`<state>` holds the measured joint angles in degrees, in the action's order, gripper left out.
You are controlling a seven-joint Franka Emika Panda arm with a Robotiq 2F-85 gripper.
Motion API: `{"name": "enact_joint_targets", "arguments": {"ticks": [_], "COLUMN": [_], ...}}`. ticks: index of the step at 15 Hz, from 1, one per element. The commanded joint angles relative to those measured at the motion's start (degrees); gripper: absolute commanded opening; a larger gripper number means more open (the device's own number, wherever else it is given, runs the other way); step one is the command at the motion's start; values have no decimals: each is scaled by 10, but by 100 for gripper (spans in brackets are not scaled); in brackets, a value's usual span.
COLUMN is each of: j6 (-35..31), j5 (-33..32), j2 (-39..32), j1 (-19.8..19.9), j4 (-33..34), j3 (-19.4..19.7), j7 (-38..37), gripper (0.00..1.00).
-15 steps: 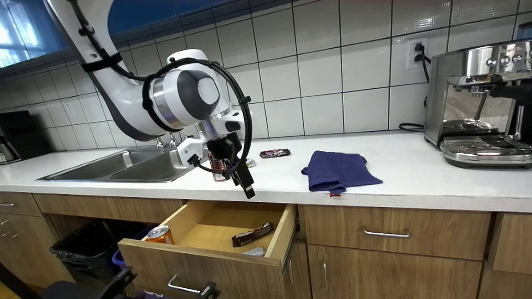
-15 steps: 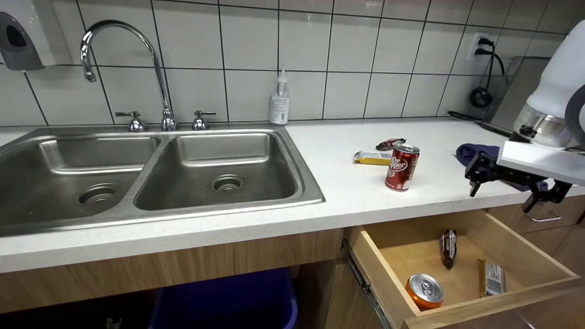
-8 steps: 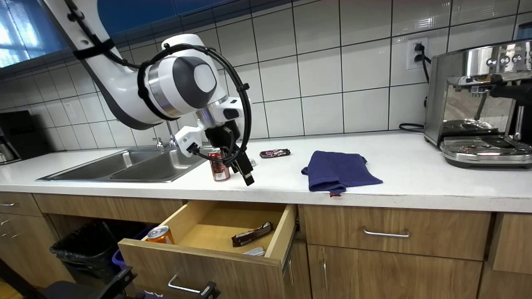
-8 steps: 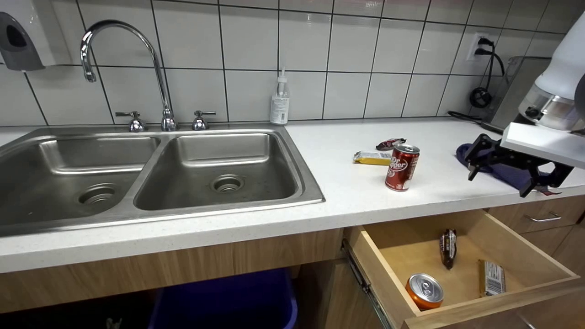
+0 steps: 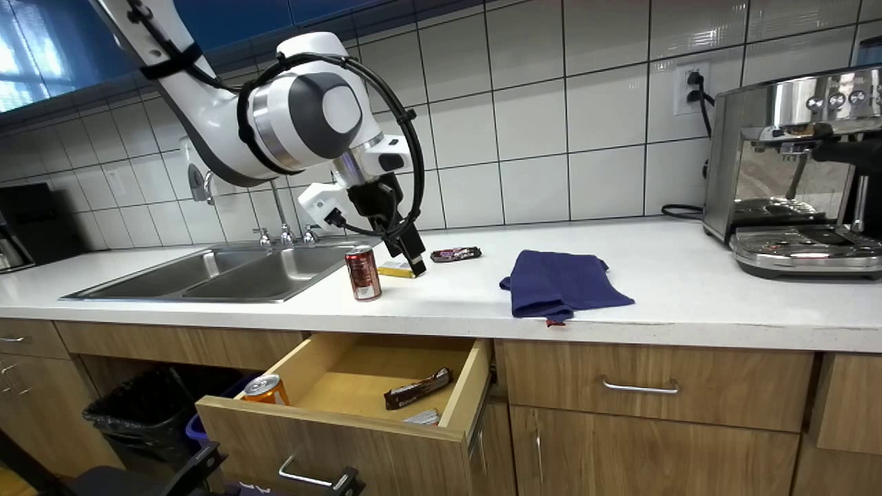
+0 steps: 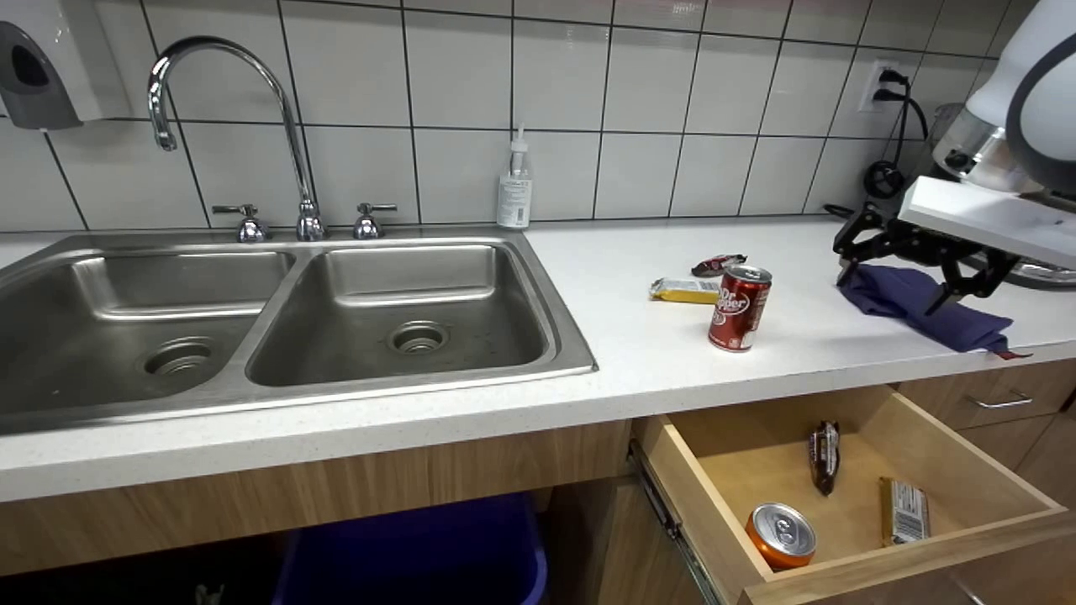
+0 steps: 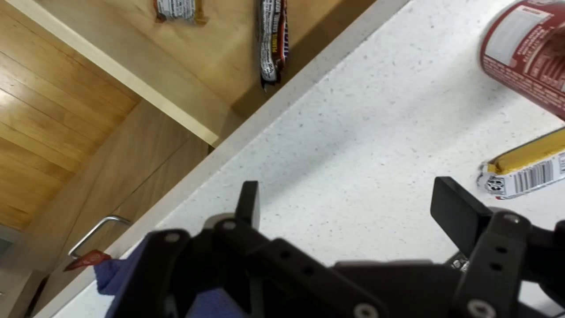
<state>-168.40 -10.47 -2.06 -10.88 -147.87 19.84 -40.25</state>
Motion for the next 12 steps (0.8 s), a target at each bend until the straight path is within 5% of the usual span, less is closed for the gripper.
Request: {"name": "enact_joint_targets", "arguments": {"ticks": [1, 5, 12], "j6": [39, 66, 114], "j5": [60, 88, 85], "j2": [-34, -87, -188], "j1": [54, 73, 69], "j4": [66, 139, 270], "j3": [-77, -106, -100], "j7": [58, 92, 113], "gripper": [100, 100, 100]}}
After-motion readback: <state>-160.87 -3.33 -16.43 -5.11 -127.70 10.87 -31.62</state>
